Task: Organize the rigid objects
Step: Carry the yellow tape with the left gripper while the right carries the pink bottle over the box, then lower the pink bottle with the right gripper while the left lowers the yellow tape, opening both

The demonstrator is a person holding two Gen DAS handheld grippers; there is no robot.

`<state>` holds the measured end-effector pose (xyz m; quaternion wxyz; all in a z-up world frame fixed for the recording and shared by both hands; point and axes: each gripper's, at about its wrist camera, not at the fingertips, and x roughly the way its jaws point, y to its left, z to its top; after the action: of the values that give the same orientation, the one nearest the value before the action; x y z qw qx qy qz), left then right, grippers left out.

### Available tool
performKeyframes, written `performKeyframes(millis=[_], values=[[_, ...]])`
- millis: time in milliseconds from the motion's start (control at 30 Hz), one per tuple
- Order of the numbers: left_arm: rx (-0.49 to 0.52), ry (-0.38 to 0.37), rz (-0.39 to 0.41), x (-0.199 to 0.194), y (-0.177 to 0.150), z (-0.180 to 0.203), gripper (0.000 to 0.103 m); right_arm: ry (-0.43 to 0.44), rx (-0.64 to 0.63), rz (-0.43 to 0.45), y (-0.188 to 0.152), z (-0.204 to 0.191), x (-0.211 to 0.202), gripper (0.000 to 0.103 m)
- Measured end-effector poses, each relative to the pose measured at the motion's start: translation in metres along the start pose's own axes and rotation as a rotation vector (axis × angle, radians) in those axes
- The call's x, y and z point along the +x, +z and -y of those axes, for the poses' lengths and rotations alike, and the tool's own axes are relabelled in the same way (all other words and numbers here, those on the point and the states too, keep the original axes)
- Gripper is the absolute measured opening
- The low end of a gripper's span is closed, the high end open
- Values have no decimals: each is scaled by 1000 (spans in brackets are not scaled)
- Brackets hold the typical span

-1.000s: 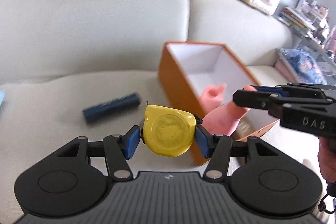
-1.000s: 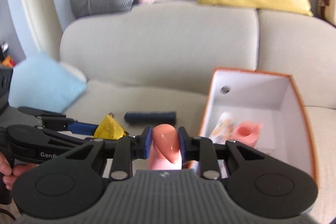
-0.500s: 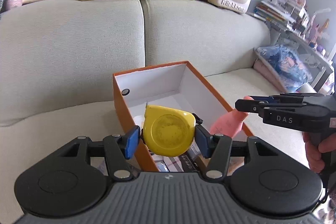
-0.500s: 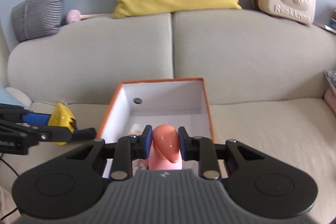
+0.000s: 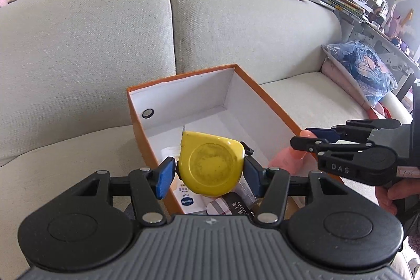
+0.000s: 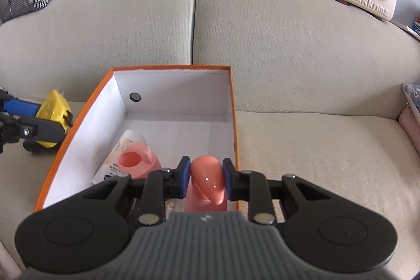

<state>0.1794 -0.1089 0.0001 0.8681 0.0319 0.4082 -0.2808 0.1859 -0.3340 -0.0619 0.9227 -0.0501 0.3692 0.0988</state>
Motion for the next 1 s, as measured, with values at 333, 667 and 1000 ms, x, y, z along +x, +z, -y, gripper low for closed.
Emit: performKeyframes(millis=[333,667,1000], values=[[8,-7,-8,15,5,-4,65,-7,-68,-55,-7,-7,21,27],[0,-27,-30,23,11,-9,65,-7,-85,-82,-13,-7,30,27],[-20,-87,-113,48,41,0,65,45,-68,8,4,-2,10,42]])
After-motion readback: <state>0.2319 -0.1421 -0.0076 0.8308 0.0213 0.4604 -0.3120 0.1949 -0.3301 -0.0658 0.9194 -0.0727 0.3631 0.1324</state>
